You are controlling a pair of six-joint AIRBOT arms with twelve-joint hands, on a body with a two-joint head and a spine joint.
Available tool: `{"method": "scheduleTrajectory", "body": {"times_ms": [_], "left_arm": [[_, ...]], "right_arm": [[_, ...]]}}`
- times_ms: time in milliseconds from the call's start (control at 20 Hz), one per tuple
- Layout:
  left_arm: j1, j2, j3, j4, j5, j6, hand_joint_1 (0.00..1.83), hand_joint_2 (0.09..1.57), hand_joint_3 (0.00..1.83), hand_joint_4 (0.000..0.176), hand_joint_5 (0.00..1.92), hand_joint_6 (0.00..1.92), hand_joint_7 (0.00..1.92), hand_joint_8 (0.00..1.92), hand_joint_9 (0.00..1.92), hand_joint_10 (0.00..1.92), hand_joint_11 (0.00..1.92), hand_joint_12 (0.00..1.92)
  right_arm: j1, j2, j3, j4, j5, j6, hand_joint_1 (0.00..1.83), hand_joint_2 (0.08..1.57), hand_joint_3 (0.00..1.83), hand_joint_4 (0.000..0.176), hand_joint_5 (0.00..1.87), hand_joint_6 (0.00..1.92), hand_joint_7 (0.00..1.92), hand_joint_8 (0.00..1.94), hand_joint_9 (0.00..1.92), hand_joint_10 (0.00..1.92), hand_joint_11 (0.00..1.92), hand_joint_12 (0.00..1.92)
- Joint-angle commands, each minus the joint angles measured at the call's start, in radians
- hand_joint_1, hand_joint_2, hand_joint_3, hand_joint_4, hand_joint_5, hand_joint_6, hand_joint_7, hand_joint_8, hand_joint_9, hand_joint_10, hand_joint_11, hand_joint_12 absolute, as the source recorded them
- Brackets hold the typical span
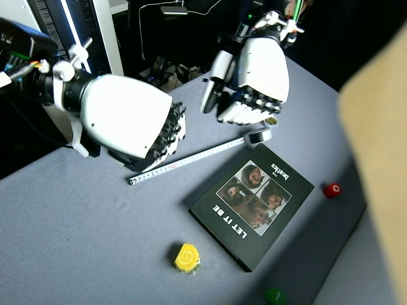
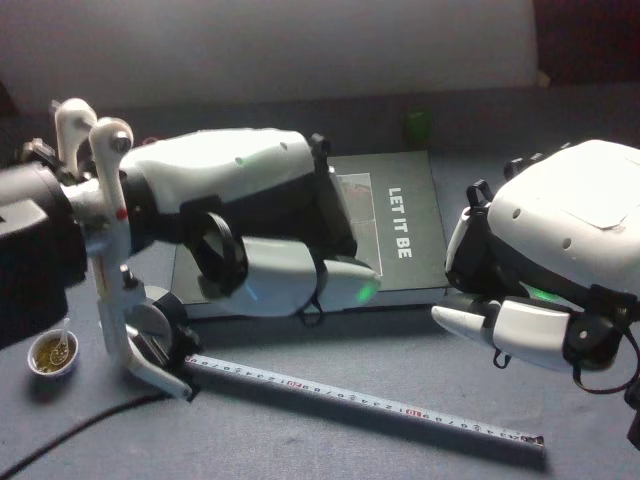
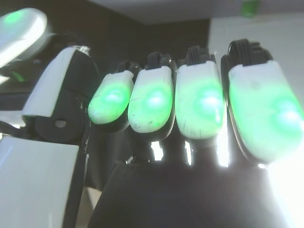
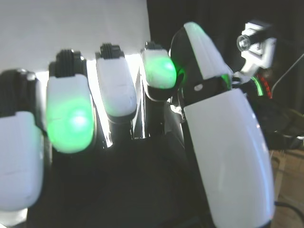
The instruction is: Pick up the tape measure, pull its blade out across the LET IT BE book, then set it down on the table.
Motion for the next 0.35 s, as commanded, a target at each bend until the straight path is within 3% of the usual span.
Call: {"method": "scheduleTrajectory", "body": {"times_ms": [0, 300], "left_arm": [[-0.006, -0.004, -0.002, -0.010, -0.133, -0.001, 0.71, 1.29, 0.00, 0.000, 1.27, 1.92, 1.42, 1.92, 1.45, 1.92, 1.54, 1.92], [0.019, -0.007, -0.016, -0.043, -0.163, -0.001, 0.74, 1.28, 0.00, 0.000, 1.23, 1.92, 1.40, 1.92, 1.44, 1.92, 1.53, 1.92]], "right_arm": [[0.012, 0.005, 0.002, -0.045, 0.059, 0.003, 0.70, 1.40, 0.00, 0.176, 1.25, 1.92, 1.43, 1.94, 1.60, 1.92, 1.83, 1.92], [0.035, 0.029, 0.030, -0.038, -0.073, 0.033, 0.70, 1.41, 0.00, 0.176, 1.27, 1.92, 1.44, 1.94, 1.62, 1.92, 1.86, 1.92]]}}
